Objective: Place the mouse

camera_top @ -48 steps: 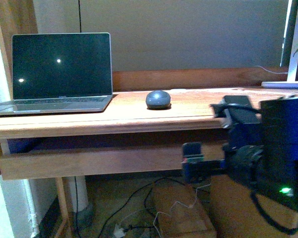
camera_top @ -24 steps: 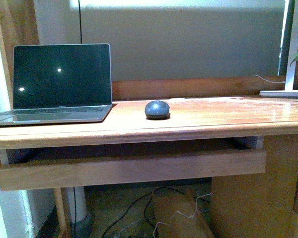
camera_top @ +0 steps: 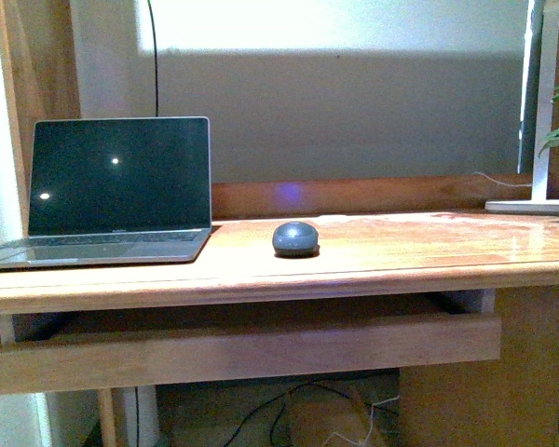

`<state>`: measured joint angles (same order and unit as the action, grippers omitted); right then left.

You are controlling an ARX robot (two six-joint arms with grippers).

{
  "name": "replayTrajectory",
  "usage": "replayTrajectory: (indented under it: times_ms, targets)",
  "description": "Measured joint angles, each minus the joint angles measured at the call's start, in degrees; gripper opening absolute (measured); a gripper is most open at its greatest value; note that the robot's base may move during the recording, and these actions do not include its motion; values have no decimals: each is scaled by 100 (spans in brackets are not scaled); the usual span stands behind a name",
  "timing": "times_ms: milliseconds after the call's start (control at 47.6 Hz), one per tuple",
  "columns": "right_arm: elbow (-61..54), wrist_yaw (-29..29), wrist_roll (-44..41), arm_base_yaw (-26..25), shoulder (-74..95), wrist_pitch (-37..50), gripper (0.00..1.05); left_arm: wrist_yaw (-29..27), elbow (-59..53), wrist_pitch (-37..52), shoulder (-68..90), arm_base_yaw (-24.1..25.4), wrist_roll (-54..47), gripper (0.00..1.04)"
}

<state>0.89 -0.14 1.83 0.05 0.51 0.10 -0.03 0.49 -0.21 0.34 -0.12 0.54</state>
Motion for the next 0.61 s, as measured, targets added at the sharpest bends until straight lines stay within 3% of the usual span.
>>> replayTrajectory:
  times_ms: [168,609]
  targets:
    - [0,-2,-109,0,-20,-2,3,2,0,0,0,0,0,97]
    - [0,-2,-146,-2,-20,-2,3,2,0,0,0,0,0,97]
